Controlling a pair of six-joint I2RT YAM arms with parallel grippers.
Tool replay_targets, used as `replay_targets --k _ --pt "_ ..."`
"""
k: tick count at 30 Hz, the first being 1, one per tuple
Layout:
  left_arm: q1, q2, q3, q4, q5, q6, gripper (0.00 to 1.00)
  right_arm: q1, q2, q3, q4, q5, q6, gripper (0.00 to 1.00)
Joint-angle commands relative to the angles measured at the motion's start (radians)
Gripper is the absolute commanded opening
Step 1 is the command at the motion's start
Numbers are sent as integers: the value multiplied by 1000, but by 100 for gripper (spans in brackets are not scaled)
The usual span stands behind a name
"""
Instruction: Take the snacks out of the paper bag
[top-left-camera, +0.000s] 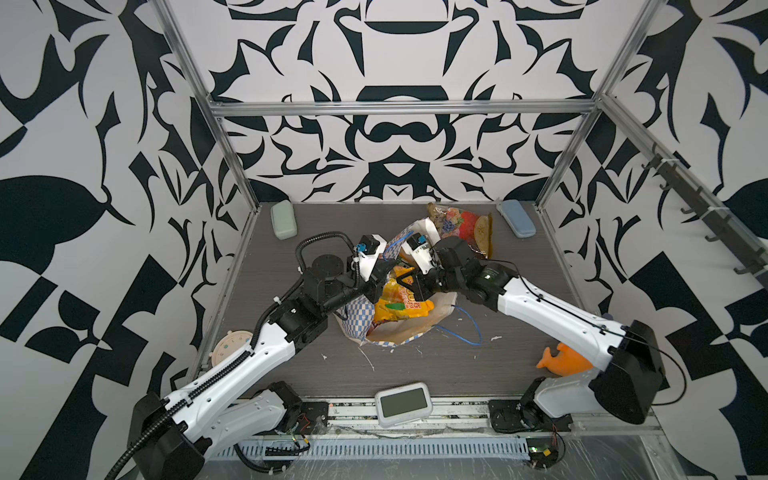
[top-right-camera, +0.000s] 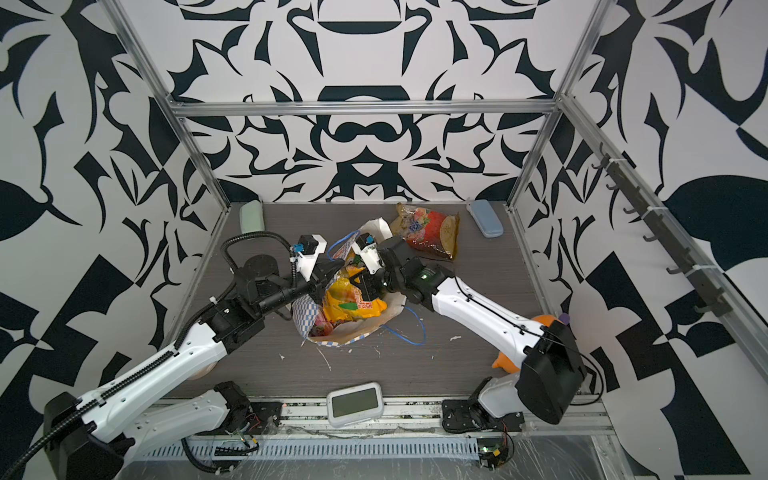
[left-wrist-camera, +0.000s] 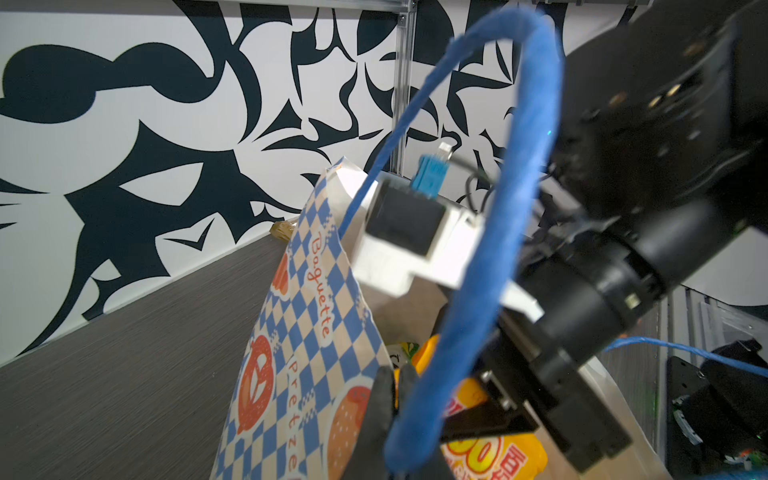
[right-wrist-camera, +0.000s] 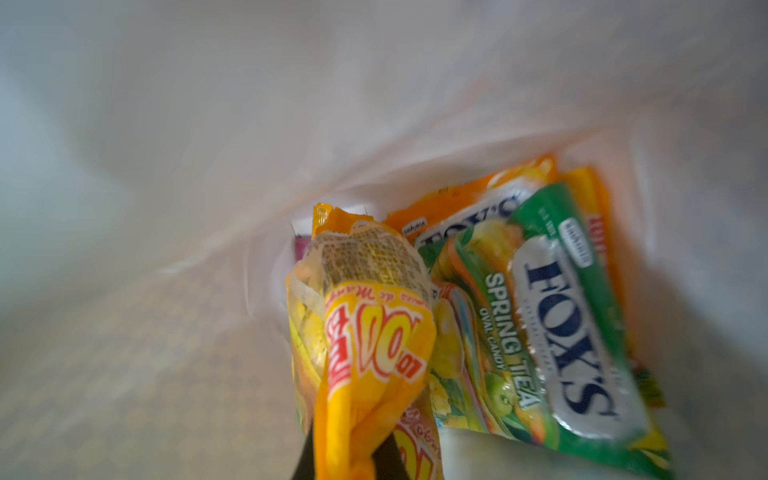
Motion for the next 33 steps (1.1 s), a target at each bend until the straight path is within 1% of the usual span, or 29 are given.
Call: replay_targets --k 1,7,10,14,21,25,31,33 --pt "-3 -25 -2 43 11 3 0 1 -92 88 33 29 -28 0" --pt "-3 -37 -2 39 -11 9 0 0 -136 195 -97 65 -75 0" --pt "-3 -39 -5 43 -23 9 0 1 -160 243 -172 137 -107 0" --pt "-3 -38 -11 52 -54 9 0 0 -214 274 -191 202 -119 0" --pt "-3 -31 -10 48 -113 12 0 1 -243 408 -296 289 -156 0" --pt "-3 -51 -19 51 -148 16 0 0 -283 448 -321 350 -159 0" --pt "-3 -76 -36 50 -170 17 0 1 -364 492 -352 502 -147 0" --pt "-2 -77 -36 50 -170 17 0 1 -398 481 -358 591 -150 0"
